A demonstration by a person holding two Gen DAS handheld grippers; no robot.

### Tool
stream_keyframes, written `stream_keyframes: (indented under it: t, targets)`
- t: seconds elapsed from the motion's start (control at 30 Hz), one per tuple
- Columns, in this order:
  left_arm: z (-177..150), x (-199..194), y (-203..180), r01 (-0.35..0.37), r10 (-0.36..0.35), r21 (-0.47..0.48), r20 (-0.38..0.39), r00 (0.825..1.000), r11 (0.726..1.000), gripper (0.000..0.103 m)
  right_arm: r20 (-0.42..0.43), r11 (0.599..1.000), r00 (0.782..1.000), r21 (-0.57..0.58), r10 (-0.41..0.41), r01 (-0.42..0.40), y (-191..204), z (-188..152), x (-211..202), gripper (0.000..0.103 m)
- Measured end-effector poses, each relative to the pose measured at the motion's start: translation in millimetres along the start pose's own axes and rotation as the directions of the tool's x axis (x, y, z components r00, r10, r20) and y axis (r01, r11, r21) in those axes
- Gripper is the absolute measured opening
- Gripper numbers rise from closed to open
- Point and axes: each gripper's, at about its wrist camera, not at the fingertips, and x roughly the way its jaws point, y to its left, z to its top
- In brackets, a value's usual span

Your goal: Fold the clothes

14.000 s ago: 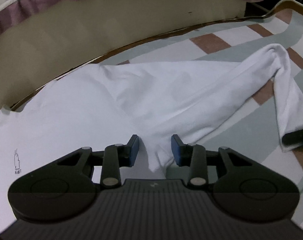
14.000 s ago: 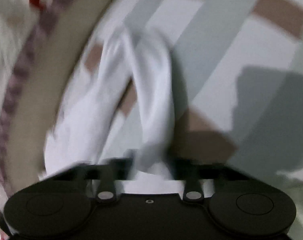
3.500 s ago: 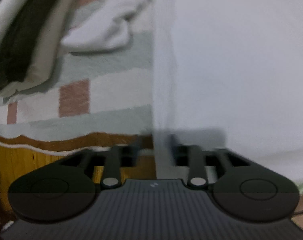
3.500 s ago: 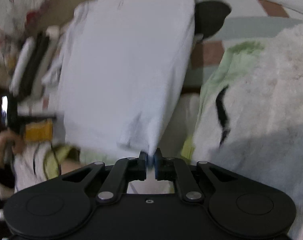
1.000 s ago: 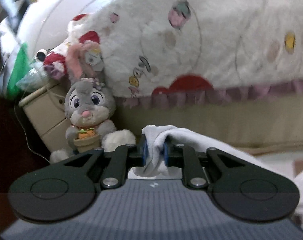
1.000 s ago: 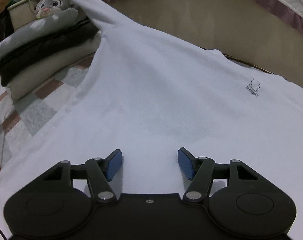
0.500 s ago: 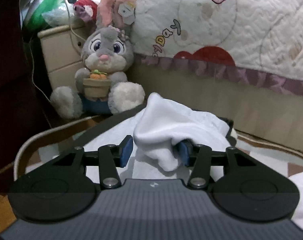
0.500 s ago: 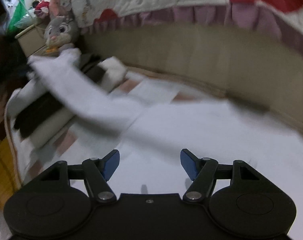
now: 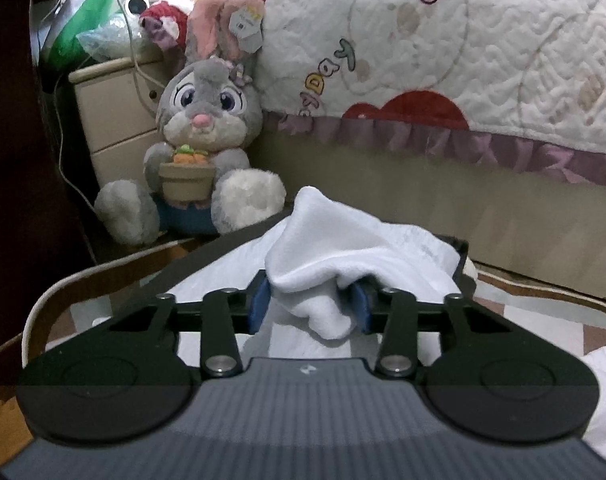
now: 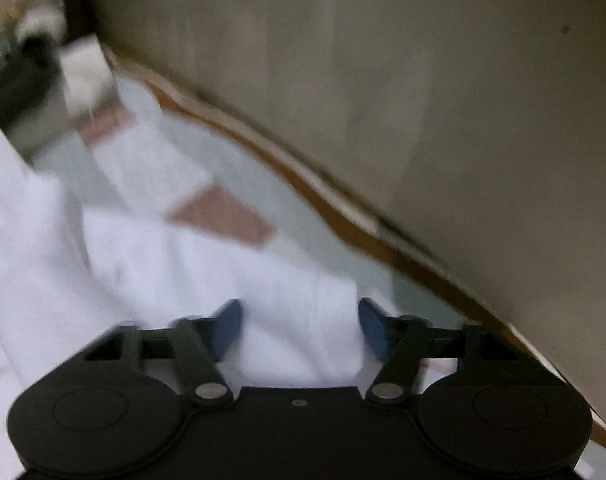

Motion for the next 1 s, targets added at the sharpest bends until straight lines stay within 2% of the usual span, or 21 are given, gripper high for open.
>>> stream_keyframes:
  t: [0.07,0.13,0.17,0.23,0.33,0.43,0.5,0.53,0.63,0.7,0.77,0.8,0.83,0.87,0.9,0.93,0.97,1.0]
  targets:
    - [0.4,-0.2,1.0,0.008,-0.007,-0.017,0.014,1.0,1.0,0.033,0.096,0.994,0.99,-0.011,-0.105,0.106,0.1,2.8,-12.1,0.004]
    - [1.9,-0.3,2.8,0.021,-0.02,-0.041,0.024,1.0,0.999,0.033,0.197,0.973,0.954,-0.006,-0.227,0.232,0.6,5.9,-25.8,0.004]
    - [2.7,-0.4,2.8,0.026,-0.025,-0.048,0.031,0.999,0.998,0.033,0.226,0.961,0.936,0.0,-0.271,0.278,0.0,7.4,-30.3,0.004]
    - [3.0,0.1,-0.6,0.008,-0.006,-0.04,0.044,0.999,0.999,0.033,0.236,0.945,0.922,-0.038,-0.308,0.325,3.2,6.9,-27.7,0.004]
    - [1.4,1.2,-6.6,-0.02,0.02,-0.005,0.048,0.999,1.0,0.035,0.229,0.92,0.916,-0.138,-0.33,0.366,14.0,0.3,-11.8,0.004]
    - [1.1,1.6,-9.4,-0.031,0.03,0.017,0.051,0.998,0.999,0.037,0.181,0.932,0.928,-0.105,-0.326,0.347,9.1,-1.3,3.5,0.004]
    - [2.1,1.4,-8.4,-0.031,0.031,0.018,0.051,0.998,0.999,0.041,0.129,0.936,0.936,-0.087,-0.329,0.341,8.4,-1.3,15.2,0.004]
    - [3.0,1.3,-7.2,-0.036,0.035,0.016,0.052,0.998,0.999,0.047,0.096,0.937,0.939,-0.087,-0.33,0.338,10.4,-0.6,21.6,0.004]
    - [6.9,3.5,1.2,-0.02,0.021,-0.016,0.049,0.999,1.0,0.05,0.061,0.902,0.921,-0.185,-0.385,0.39,27.6,4.0,30.5,0.007]
    - [8.3,5.3,11.2,-0.001,0.004,-0.076,0.042,0.999,0.997,0.051,0.031,0.872,0.907,-0.265,-0.419,0.412,40.1,11.7,31.3,0.009]
    - [8.9,6.5,21.2,0.017,-0.012,-0.138,0.043,0.999,0.99,0.051,0.004,0.86,0.899,-0.292,-0.437,0.419,50.5,21.3,25.9,0.015]
    - [9.3,6.8,25.2,0.027,-0.02,-0.159,0.051,0.999,0.987,0.051,0.01,0.862,0.892,-0.256,-0.451,0.438,55.8,26.1,16.1,0.023]
    - [10.2,7.7,28.6,0.04,-0.032,-0.173,0.053,0.998,0.984,0.048,0.021,0.864,0.884,-0.204,-0.466,0.46,61.2,30.8,4.2,0.035]
    - [10.4,9.4,32.0,0.066,-0.058,-0.194,0.049,0.997,0.979,0.043,0.043,0.871,0.883,-0.147,-0.467,0.468,67.4,33.6,-8.8,0.041]
    - [10.1,11.3,35.4,0.098,-0.09,-0.218,0.046,0.995,0.971,0.037,0.085,0.894,0.896,-0.071,-0.437,0.443,75.9,34.8,-25.8,0.048]
    - [9.9,13.2,38.8,0.129,-0.122,-0.242,0.043,0.992,0.962,0.024,0.135,0.916,0.907,0.009,-0.399,0.402,85.0,35.9,-44.0,0.054]
    - [9.3,14.3,40.4,0.145,-0.138,-0.255,0.043,0.989,0.956,0.017,0.175,0.939,0.923,0.07,-0.343,0.336,94.6,36.4,-59.2,0.057]
    - [8.6,15.0,41.1,0.154,-0.148,-0.263,0.044,0.988,0.952,0.017,0.197,0.954,0.935,0.11,-0.295,0.278,102.9,36.7,-69.6,0.065]
